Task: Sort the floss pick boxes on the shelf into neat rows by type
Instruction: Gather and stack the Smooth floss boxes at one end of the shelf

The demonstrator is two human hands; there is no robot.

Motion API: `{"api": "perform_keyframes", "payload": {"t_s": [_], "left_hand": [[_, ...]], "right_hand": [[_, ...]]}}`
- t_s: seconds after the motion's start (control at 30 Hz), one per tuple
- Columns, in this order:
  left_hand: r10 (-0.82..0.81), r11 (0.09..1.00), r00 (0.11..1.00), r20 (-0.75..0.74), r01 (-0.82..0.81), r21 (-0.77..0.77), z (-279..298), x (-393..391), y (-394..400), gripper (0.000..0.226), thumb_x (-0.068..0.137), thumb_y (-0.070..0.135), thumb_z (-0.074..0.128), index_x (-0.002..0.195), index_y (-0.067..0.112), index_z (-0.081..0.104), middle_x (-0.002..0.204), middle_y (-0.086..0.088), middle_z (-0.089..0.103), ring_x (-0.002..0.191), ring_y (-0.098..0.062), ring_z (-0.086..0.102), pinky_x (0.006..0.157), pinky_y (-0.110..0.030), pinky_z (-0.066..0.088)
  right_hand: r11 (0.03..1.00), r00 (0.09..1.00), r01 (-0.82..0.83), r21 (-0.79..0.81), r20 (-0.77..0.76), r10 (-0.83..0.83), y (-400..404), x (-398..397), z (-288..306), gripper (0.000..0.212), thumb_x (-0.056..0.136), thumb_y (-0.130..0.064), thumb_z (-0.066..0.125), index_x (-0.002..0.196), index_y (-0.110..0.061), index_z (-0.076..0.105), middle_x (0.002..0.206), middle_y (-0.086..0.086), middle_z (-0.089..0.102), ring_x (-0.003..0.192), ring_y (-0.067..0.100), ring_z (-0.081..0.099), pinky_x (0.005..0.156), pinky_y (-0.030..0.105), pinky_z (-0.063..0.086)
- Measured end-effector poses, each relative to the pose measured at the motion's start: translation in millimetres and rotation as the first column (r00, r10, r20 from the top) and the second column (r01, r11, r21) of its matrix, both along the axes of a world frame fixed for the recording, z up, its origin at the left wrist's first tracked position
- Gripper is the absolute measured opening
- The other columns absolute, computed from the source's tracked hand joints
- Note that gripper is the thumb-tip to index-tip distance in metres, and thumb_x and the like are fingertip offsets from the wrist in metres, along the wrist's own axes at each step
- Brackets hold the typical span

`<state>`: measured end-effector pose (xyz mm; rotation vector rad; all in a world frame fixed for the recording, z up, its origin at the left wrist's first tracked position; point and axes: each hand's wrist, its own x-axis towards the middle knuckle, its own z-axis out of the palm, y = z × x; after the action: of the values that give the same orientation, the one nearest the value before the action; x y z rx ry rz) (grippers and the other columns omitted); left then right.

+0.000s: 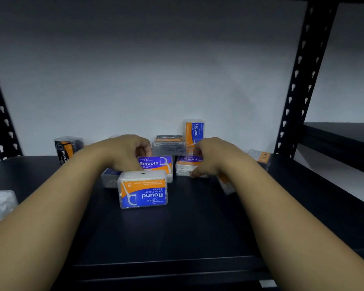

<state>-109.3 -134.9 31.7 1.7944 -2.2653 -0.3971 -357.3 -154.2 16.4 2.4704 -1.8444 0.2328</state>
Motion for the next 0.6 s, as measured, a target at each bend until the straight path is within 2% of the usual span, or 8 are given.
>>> {"api": "perform_keyframes", "payload": {"t_s": [0.23, 0.37, 0.5, 0.6], "left_hand": [[-0.026, 0.999, 1.0, 0.006, 0.026, 0.023, 1.6, -1.3, -0.5, 0.058, 0.064, 0.027, 0.095, 0.11, 0.027, 0.06, 0.106, 0.005, 0.069, 0.096, -0.013, 0.068, 0.087, -0.038, 0.061], [-0.027, 0.999, 1.0, 0.009, 0.027, 0.04, 1.2, -0.4, 0.2, 0.056, 0.065, 0.026, 0.094, 0.112, 0.027, 0.063, 0.108, 0.008, 0.069, 0.097, -0.009, 0.067, 0.087, -0.032, 0.059], [-0.042, 0.998, 0.999, -0.025, 0.044, 0.055, -0.1, 1.9, -2.4, 0.055, 0.065, 0.027, 0.094, 0.11, 0.029, 0.063, 0.112, 0.006, 0.071, 0.101, -0.011, 0.069, 0.092, -0.039, 0.06], [-0.023, 0.997, 0.998, -0.052, 0.027, 0.077, 1.4, 4.9, -1.7, 0.069, 0.053, 0.039, 0.098, 0.111, 0.03, 0.062, 0.113, 0.004, 0.072, 0.102, -0.015, 0.07, 0.09, -0.043, 0.061]], "right_hand": [[0.999, 1.0, 0.007, -0.031, -0.003, -0.007, 0.2, 4.0, -1.8, 0.082, 0.063, -0.057, 0.089, 0.131, -0.022, 0.056, 0.126, 0.006, 0.054, 0.117, 0.025, 0.051, 0.096, 0.045, 0.054], [0.997, 0.997, -0.033, -0.065, 0.062, 0.037, 2.2, 2.6, -2.3, 0.091, 0.063, -0.043, 0.094, 0.135, -0.021, 0.044, 0.13, 0.006, 0.054, 0.115, 0.025, 0.057, 0.093, 0.043, 0.056], [0.998, 0.991, -0.057, -0.027, 0.119, 0.06, 4.0, 2.8, -0.6, 0.1, 0.059, -0.043, 0.098, 0.137, -0.022, 0.039, 0.13, 0.005, 0.058, 0.112, 0.026, 0.062, 0.09, 0.043, 0.058], [0.996, 0.98, -0.073, -0.051, 0.181, 0.081, 2.8, 1.1, 0.8, 0.093, 0.053, -0.043, 0.1, 0.126, -0.023, 0.046, 0.122, 0.003, 0.061, 0.105, 0.025, 0.063, 0.087, 0.043, 0.058]]}}
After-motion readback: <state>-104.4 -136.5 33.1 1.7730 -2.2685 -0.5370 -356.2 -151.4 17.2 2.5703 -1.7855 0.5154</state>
